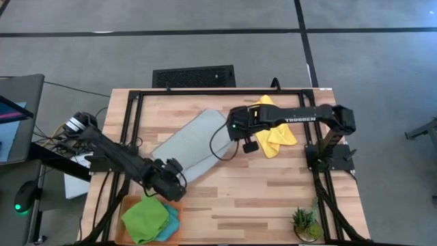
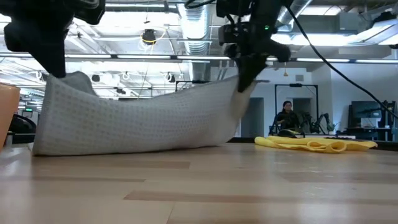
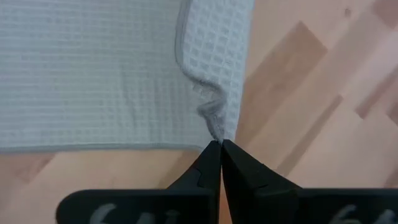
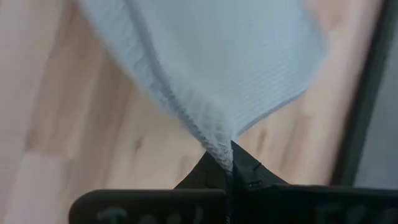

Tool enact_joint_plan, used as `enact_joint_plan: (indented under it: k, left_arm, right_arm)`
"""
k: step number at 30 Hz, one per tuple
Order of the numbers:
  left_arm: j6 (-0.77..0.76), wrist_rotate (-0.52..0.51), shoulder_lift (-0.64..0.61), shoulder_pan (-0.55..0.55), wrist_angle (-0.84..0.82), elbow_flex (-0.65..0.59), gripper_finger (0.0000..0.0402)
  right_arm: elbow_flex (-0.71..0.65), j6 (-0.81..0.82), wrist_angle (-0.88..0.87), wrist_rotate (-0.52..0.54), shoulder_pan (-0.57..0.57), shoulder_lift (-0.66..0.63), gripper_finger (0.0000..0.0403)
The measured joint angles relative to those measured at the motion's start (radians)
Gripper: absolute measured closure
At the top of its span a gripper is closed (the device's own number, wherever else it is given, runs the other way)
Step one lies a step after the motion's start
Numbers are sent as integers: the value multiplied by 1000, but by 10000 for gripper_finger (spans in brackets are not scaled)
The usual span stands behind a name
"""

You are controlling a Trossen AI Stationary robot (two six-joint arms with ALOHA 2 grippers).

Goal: Fold microfiber towels
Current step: Fold the gray microfiber towel

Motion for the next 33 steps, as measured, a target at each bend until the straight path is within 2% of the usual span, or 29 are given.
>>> enact_joint_plan:
  k: [5, 11, 14, 19, 24, 30, 33]
  left_arm:
    - [-116, -72, -22, 0, -108, 0, 401]
    - [-388, -66, -28, 0, -371, 0, 401]
    - [-451, -65, -28, -2, -456, 0, 401]
    - [-461, -70, -28, -1, -459, 0, 401]
    - [-520, -65, -28, 0, -461, -2, 401]
    - [-571, -63, -28, 7, -462, -26, 401]
    - [-609, -47, -28, 27, -462, -56, 401]
  right_arm:
    - [0, -56, 129, 2, -48, 0, 396]
    - [0, -141, 245, 2, -112, 0, 396]
    - [0, -170, 301, -1, -141, 0, 396]
    - [0, -179, 337, -8, -188, 0, 396]
    - [0, -188, 352, -88, -214, 1, 396]
    - [-4, -247, 395, -90, -221, 42, 396]
    - [5, -280, 479, -75, -228, 89, 396]
